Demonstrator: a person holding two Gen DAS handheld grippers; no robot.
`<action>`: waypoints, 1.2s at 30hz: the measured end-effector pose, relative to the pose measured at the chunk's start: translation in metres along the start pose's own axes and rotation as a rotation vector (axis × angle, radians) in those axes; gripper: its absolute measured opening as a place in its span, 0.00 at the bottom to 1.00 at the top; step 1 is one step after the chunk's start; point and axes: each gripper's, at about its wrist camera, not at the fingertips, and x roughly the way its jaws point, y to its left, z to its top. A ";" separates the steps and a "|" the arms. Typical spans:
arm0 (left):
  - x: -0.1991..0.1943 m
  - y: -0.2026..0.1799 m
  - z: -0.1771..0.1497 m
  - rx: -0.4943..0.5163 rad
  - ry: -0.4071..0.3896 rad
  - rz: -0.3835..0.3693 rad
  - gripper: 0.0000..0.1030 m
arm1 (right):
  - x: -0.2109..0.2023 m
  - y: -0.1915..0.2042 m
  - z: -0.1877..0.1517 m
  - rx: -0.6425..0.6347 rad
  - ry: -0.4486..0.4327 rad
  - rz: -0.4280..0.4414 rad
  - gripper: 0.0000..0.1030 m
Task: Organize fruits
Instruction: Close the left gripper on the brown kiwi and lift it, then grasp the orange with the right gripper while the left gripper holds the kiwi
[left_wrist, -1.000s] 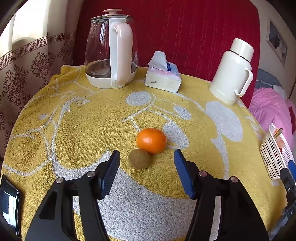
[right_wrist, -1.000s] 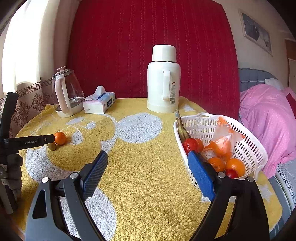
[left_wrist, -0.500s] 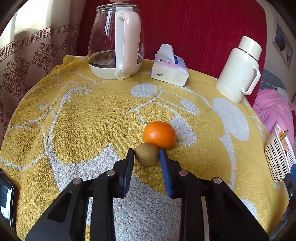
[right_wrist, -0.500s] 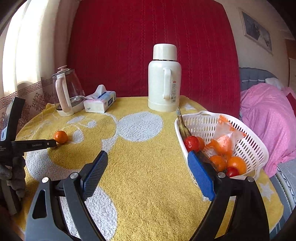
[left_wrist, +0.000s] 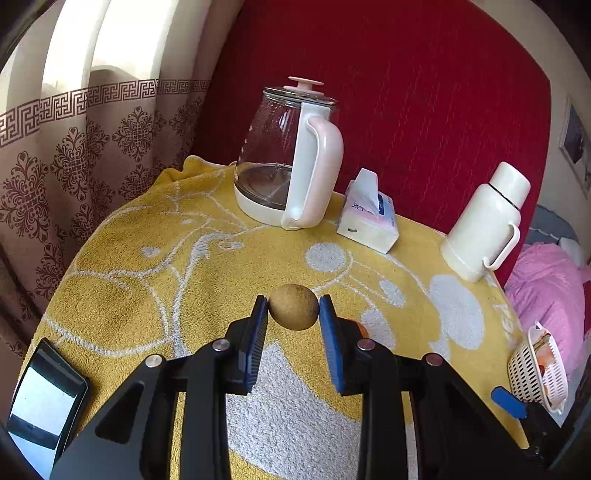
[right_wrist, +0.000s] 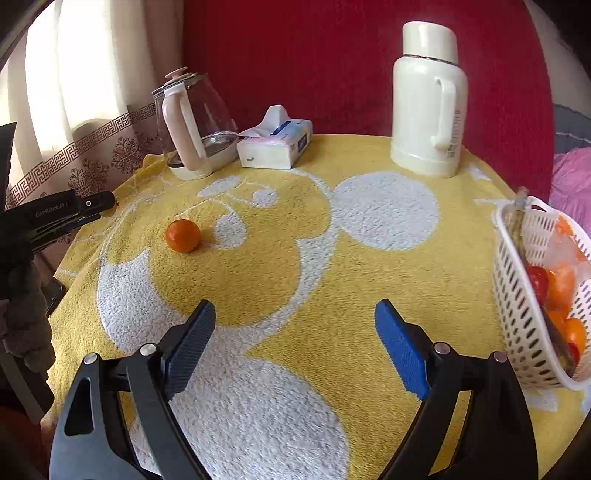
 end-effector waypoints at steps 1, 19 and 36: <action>0.000 0.003 0.001 -0.009 0.001 0.003 0.28 | 0.009 0.008 0.005 -0.002 0.018 0.027 0.87; 0.011 0.034 0.004 -0.111 0.039 0.069 0.28 | 0.116 0.106 0.066 -0.064 0.160 0.162 0.52; 0.014 0.018 -0.003 -0.058 0.054 0.057 0.28 | 0.091 0.085 0.048 -0.060 0.128 0.122 0.42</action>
